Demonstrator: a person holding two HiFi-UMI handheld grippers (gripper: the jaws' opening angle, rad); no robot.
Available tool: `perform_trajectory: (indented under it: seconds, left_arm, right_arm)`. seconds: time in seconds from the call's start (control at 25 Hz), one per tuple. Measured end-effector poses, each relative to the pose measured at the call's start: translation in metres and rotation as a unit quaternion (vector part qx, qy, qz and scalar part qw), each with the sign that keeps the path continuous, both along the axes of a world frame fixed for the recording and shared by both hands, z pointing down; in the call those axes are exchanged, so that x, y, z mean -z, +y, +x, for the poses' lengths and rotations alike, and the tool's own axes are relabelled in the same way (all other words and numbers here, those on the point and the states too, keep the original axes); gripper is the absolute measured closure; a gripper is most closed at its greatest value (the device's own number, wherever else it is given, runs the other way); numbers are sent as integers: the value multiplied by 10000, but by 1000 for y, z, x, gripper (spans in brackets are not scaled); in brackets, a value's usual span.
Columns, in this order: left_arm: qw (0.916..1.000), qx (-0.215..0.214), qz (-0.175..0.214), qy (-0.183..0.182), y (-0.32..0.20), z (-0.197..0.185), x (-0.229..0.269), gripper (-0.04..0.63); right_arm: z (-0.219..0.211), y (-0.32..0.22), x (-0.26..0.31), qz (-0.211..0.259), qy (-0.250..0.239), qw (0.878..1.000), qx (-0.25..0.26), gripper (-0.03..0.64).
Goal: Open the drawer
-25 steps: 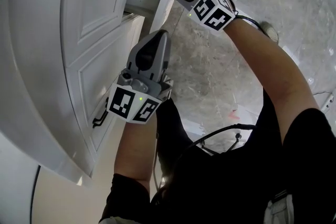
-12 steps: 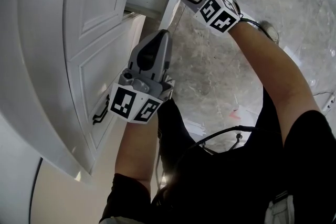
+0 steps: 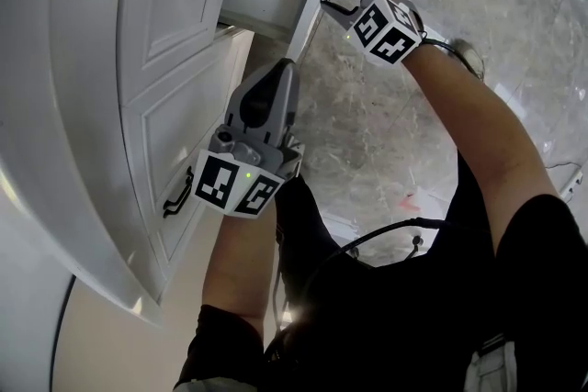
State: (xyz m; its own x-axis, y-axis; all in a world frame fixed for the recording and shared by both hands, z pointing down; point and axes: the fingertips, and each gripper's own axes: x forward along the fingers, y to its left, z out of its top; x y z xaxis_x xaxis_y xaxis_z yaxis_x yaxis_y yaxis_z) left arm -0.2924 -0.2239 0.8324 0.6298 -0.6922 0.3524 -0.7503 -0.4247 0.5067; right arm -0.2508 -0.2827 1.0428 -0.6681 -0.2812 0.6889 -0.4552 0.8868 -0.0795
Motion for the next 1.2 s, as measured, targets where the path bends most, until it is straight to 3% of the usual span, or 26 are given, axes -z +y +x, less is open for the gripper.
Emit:
perform_trajectory:
  seconds: [1.2]
  left_arm:
    - [10000, -11, 70, -43, 9, 7, 11, 595]
  right_arm:
    - [41, 23, -2, -37, 265, 9996, 82, 483]
